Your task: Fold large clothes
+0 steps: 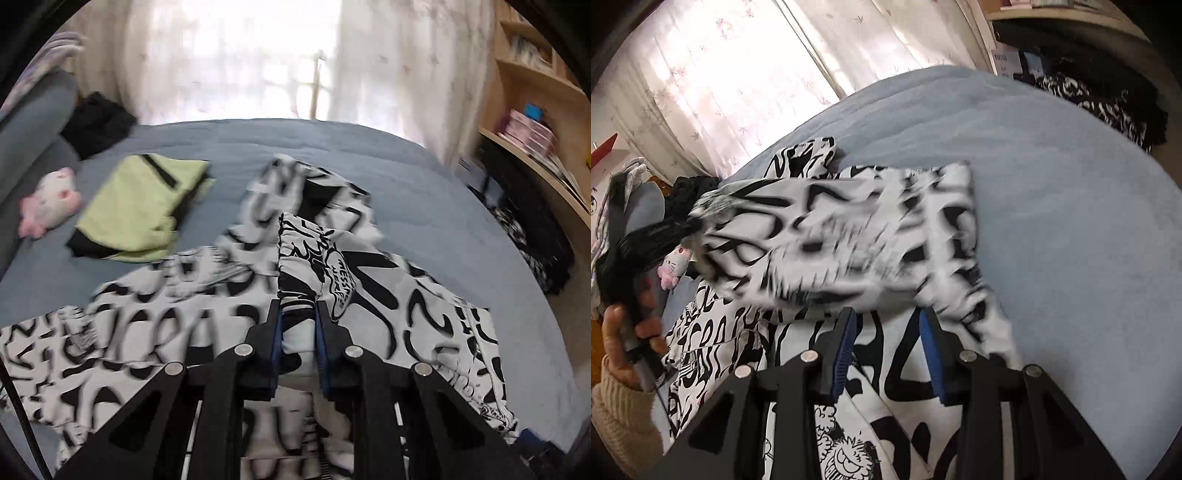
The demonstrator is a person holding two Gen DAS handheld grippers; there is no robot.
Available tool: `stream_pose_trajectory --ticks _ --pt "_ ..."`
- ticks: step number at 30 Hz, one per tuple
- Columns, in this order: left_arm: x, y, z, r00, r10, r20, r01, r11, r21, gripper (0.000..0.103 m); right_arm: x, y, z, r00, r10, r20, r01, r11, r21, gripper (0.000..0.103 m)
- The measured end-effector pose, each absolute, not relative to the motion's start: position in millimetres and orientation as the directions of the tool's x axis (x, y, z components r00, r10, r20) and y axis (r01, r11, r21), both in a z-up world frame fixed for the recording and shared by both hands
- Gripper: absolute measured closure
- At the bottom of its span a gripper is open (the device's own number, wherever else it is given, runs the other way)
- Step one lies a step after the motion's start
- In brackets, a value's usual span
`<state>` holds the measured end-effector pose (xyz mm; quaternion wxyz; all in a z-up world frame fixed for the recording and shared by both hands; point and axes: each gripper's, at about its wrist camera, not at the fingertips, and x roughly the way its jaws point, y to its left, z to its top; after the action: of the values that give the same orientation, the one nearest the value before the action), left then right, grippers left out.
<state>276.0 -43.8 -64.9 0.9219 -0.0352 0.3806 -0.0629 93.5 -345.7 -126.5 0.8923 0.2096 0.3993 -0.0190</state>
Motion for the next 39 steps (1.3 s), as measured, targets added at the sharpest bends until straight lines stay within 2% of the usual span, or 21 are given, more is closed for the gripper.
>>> stream_pose_trajectory --ticks 3,6,7,8,10,14,15,21,26,27,28,29,30,32,36,39 --pt "275 -18 -103 0.642 -0.095 -0.761 0.031 0.995 -0.097 0.087 101 -351 -124 0.669 0.090 -0.738 0.233 0.917 0.324 0.067" --pt "278 0 -151 0.540 -0.119 -0.833 0.002 0.990 -0.140 0.086 117 -362 -127 0.642 0.075 -0.763 0.277 0.905 0.321 0.063" --pt "277 4 -166 0.504 -0.120 -0.855 -0.010 0.990 -0.144 0.083 121 -365 -128 0.636 0.080 -0.768 0.284 0.901 0.329 0.050" --pt "278 6 -173 0.488 -0.127 -0.863 -0.014 0.988 -0.153 0.076 128 -371 -128 0.631 0.092 -0.771 0.293 0.891 0.346 0.033" --pt "282 13 -182 0.468 -0.177 -0.866 -0.020 0.977 -0.211 0.072 137 -379 -126 0.646 0.096 -0.757 0.302 0.879 0.369 0.020" --pt "289 18 -181 0.476 -0.207 -0.855 -0.034 0.967 -0.252 0.050 176 -401 -123 0.641 0.078 -0.764 0.322 0.875 0.360 0.020" --pt "292 19 -182 0.481 -0.203 -0.853 -0.032 0.968 -0.248 0.049 188 -406 -126 0.627 0.076 -0.776 0.326 0.878 0.350 0.020" --pt "310 11 -193 0.448 -0.213 -0.868 0.009 0.972 -0.233 0.048 250 -427 -157 0.512 0.057 -0.857 0.361 0.891 0.275 0.020" --pt "309 -9 -198 0.433 -0.189 -0.881 0.095 0.982 -0.164 0.048 275 -452 -197 0.453 0.166 -0.876 0.430 0.820 0.378 0.021" --pt "309 -13 -197 0.440 -0.176 -0.881 0.104 0.984 -0.145 0.049 277 -455 -202 0.455 0.197 -0.869 0.431 0.804 0.408 0.022" --pt "308 -16 -196 0.447 -0.160 -0.880 0.110 0.986 -0.123 0.050 278 -458 -205 0.465 0.223 -0.857 0.426 0.792 0.438 0.031" --pt "308 -18 -194 0.456 -0.144 -0.878 0.110 0.988 -0.105 0.054 278 -461 -205 0.493 0.243 -0.836 0.412 0.781 0.470 0.073" --pt "307 -19 -192 0.465 -0.137 -0.874 0.107 0.989 -0.098 0.060 279 -463 -204 0.508 0.264 -0.820 0.400 0.771 0.496 0.103" --pt "307 -18 -185 0.490 -0.127 -0.863 0.092 0.991 -0.093 0.066 274 -461 -191 0.546 0.229 -0.806 0.396 0.777 0.489 0.101" --pt "301 -16 -170 0.558 -0.103 -0.824 0.072 0.995 -0.076 0.078 256 -438 -149 0.648 0.086 -0.757 0.324 0.868 0.377 0.101" --pt "298 -23 -169 0.591 -0.036 -0.806 0.062 0.998 0.000 0.078 251 -420 -135 0.688 -0.041 -0.724 0.307 0.921 0.239 0.101"
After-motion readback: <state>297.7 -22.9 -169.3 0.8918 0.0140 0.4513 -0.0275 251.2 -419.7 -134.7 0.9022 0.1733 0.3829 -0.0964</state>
